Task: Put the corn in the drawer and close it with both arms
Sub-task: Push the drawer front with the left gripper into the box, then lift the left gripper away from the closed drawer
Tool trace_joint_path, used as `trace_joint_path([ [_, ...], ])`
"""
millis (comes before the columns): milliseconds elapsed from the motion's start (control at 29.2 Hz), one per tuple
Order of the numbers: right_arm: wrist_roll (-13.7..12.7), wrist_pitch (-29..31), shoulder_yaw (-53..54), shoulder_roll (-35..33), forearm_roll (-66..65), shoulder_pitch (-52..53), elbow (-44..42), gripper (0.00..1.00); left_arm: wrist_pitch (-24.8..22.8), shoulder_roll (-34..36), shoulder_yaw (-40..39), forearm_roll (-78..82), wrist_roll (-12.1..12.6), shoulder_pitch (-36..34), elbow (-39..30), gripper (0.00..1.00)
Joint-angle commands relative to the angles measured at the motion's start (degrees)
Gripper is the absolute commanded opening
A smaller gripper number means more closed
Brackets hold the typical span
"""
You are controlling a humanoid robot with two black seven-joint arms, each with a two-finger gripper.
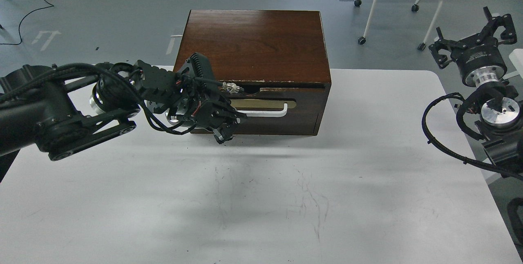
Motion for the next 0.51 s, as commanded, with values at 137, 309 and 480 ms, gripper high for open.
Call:
trace_joint_path([
  [137,0.0,0.0,-1.1,-0.3,0.0,0.0,-0.3,1.0,0.0,-0.1,-0.1,0.0,-0.1,0.1,0.3,0.0],
  [309,0.0,0.0,-1.1,-0.4,0.0,-0.1,-0.1,1.0,0.0,0.5,-1.1,0.0,-1.0,0.0,-5.1,0.0],
  [480,0.0,0.0,-1.0,-0.7,0.0,0.0,-0.1,1.0,0.0,2.4,-8.0,-1.7,-6.6,-0.3,-8.4,0.0],
])
